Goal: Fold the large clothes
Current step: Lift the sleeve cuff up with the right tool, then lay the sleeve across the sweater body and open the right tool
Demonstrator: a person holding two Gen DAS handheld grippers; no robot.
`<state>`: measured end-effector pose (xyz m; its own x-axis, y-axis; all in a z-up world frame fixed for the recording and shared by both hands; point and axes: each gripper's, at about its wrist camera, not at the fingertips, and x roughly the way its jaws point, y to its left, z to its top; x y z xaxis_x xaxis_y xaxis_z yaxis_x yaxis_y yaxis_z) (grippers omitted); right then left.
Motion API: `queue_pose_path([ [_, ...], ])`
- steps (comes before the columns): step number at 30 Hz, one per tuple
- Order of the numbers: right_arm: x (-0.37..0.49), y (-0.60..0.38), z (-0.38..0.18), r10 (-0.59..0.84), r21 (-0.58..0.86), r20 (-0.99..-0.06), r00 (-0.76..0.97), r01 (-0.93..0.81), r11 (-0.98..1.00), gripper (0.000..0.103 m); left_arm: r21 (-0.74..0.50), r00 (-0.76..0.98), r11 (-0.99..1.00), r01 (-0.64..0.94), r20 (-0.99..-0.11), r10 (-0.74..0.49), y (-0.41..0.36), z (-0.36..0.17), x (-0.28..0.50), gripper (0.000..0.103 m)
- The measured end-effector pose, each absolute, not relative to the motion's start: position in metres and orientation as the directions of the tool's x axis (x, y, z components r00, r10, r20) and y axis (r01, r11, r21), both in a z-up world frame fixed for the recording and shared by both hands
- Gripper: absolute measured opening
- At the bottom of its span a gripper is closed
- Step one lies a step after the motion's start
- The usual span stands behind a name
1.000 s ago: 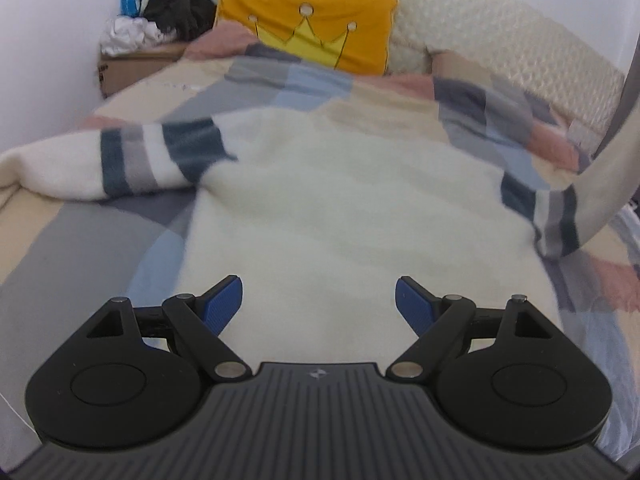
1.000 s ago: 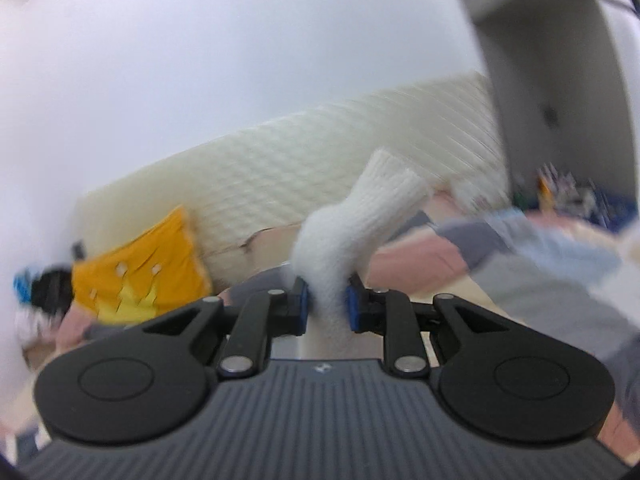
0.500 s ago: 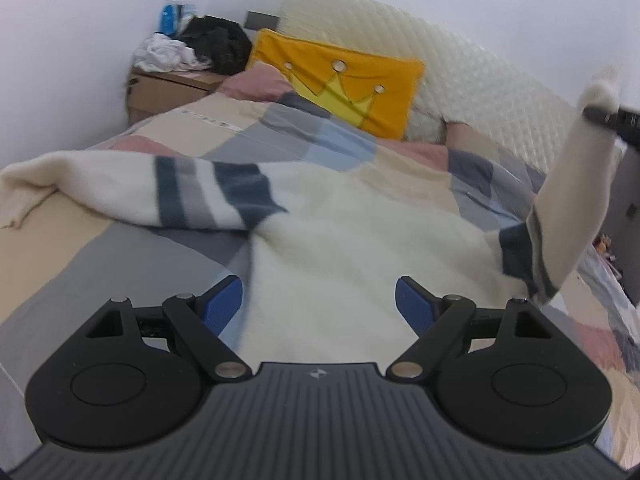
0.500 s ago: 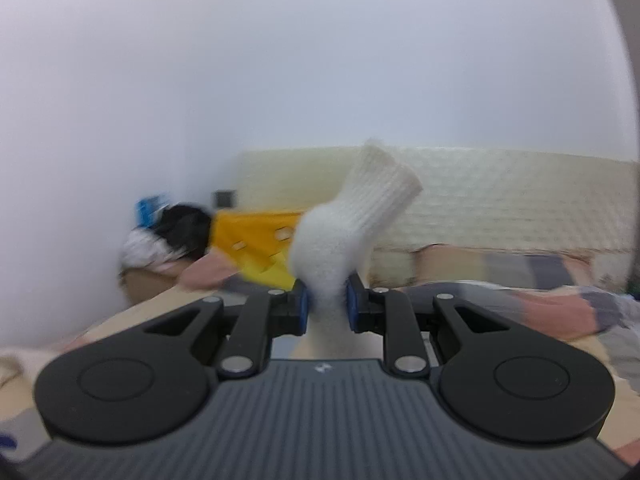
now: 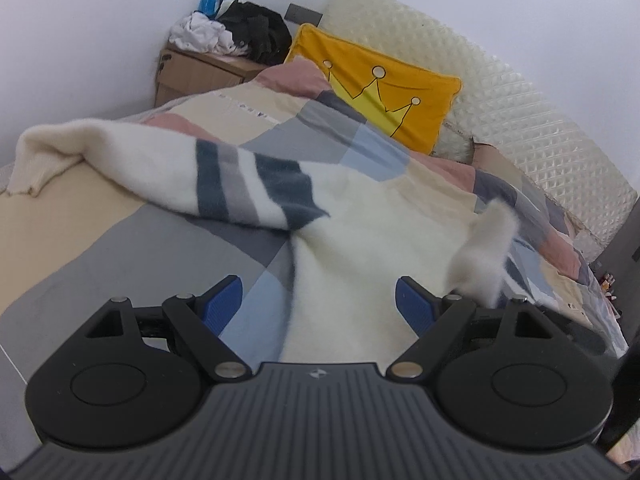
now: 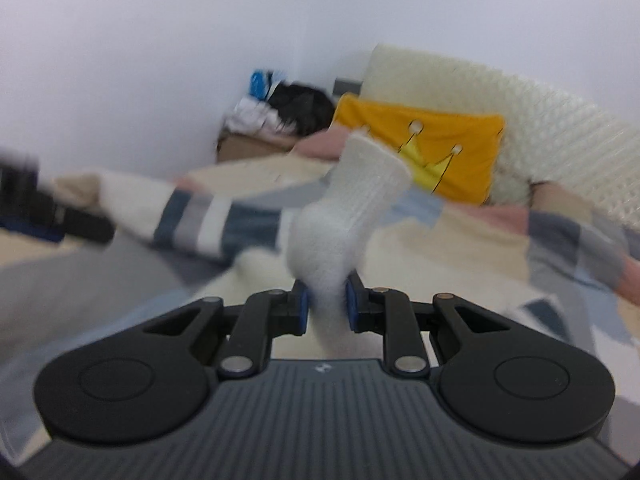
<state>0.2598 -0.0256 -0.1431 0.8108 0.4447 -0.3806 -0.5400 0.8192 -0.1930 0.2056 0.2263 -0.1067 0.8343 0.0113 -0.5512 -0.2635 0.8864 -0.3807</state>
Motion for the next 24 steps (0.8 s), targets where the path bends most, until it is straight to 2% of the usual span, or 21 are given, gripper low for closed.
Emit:
queue_pose_path([
  [8, 0.265, -0.014, -0.191, 0.445, -0.166, -0.479, 0.756, -0.576, 0.800, 0.023, -0.362, 0.801, 0.891, -0.276, -0.598, 0.005, 0.223, -0.125, 0.223, 0.087],
  [12, 0.259, -0.011, -0.203, 0.460, -0.155, -0.488, 0.742, -0.592, 0.791, 0.026, -0.371, 0.789, 0.886, -0.278, -0.615, -0.010, 0.222, -0.135, 0.230, 0.087],
  [13, 0.260, -0.010, -0.201, 0.470, -0.143, -0.488, 0.735, -0.599, 0.788, 0.033, -0.369, 0.787, 0.886, -0.280, -0.617, -0.008, 0.222, -0.136, 0.232, 0.087],
  [14, 0.260, -0.011, -0.199, 0.489, -0.116, -0.491, 0.721, -0.611, 0.783, 0.048, -0.365, 0.786, 0.887, -0.284, -0.618, -0.003, 0.222, -0.138, 0.233, 0.087],
  [15, 0.260, -0.012, -0.196, 0.521, -0.068, -0.492, 0.697, -0.627, 0.776, 0.058, -0.363, 0.785, 0.886, -0.288, -0.619, 0.001, 0.223, -0.139, 0.234, 0.087],
  [16, 0.259, -0.015, -0.193, 0.550, -0.024, -0.489, 0.677, -0.641, 0.767, 0.076, -0.365, 0.783, 0.884, -0.292, -0.621, 0.002, 0.223, -0.140, 0.235, 0.087],
  [17, 0.257, -0.017, -0.189, 0.570, 0.005, -0.484, 0.664, -0.649, 0.761, 0.084, -0.370, 0.782, 0.881, -0.295, -0.623, 0.000, 0.224, -0.141, 0.235, 0.087],
  [24, 0.251, -0.031, -0.172, 0.550, 0.068, -0.531, 0.645, -0.615, 0.786, 0.084, -0.417, 0.789, 0.861, -0.292, -0.613, -0.030, 0.229, -0.146, 0.239, 0.087],
])
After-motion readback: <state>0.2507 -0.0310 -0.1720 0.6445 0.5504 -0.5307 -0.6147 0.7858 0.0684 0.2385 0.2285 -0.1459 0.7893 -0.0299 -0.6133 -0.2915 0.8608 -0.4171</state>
